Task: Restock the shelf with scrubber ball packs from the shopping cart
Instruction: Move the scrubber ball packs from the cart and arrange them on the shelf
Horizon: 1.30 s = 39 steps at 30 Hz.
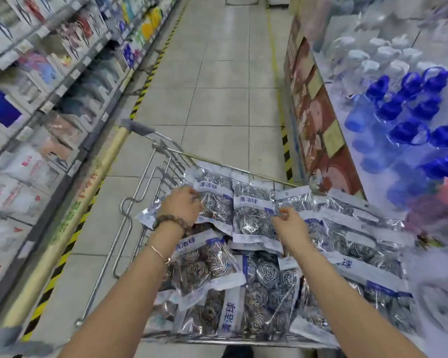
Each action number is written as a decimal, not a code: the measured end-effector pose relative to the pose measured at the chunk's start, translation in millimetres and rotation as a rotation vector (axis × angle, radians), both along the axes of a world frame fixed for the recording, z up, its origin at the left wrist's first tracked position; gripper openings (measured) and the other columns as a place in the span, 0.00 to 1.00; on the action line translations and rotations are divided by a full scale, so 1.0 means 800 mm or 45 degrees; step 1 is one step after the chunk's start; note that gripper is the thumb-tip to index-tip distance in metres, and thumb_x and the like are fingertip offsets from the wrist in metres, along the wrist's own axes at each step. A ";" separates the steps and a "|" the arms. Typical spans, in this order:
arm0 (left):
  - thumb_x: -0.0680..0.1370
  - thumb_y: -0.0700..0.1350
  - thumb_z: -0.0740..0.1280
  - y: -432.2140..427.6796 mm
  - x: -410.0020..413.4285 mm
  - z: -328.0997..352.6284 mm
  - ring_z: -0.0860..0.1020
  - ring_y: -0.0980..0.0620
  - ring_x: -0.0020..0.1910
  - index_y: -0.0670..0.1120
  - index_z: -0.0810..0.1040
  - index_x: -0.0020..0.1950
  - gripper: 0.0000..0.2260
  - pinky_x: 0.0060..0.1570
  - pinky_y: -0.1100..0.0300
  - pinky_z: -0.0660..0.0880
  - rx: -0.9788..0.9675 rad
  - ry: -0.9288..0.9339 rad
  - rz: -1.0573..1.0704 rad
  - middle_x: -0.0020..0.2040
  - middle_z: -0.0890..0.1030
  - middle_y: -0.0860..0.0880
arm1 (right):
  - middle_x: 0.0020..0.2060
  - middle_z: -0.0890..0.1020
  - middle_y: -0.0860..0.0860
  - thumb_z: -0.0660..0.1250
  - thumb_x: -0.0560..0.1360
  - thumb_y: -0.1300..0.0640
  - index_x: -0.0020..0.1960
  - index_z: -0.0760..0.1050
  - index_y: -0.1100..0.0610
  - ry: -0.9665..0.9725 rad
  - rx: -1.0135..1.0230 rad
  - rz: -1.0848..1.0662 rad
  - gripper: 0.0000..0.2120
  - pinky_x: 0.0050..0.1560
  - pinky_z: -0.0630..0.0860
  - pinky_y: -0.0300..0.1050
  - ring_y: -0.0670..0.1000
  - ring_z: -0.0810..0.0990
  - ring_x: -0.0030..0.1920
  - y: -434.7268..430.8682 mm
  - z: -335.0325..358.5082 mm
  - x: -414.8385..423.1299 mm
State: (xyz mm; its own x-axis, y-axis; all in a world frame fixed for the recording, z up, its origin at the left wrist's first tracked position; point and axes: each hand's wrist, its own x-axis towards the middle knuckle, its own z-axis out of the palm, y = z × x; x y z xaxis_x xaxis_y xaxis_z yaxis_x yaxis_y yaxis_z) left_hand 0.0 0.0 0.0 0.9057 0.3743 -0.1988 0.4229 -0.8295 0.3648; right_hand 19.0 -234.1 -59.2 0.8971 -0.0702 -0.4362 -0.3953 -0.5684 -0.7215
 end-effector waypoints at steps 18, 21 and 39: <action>0.68 0.69 0.63 -0.001 0.060 -0.046 0.75 0.53 0.30 0.42 0.53 0.74 0.45 0.25 0.61 0.70 -0.150 0.433 0.250 0.47 0.78 0.45 | 0.72 0.62 0.59 0.68 0.69 0.35 0.75 0.51 0.61 0.385 -0.120 -0.079 0.48 0.67 0.66 0.59 0.61 0.64 0.70 0.033 -0.034 0.023; 0.66 0.69 0.65 -0.004 0.062 -0.053 0.73 0.54 0.28 0.43 0.66 0.67 0.40 0.29 0.62 0.74 -0.147 0.453 0.267 0.38 0.77 0.48 | 0.69 0.68 0.59 0.72 0.66 0.37 0.73 0.54 0.63 0.462 -0.053 -0.128 0.49 0.64 0.70 0.54 0.60 0.70 0.66 0.028 -0.034 0.030; 0.70 0.60 0.68 -0.020 0.030 -0.038 0.73 0.53 0.31 0.46 0.69 0.56 0.24 0.29 0.61 0.71 -0.125 0.106 0.183 0.35 0.71 0.56 | 0.56 0.77 0.55 0.77 0.65 0.49 0.65 0.63 0.59 0.193 0.097 -0.250 0.36 0.55 0.75 0.54 0.55 0.77 0.52 0.005 -0.007 0.011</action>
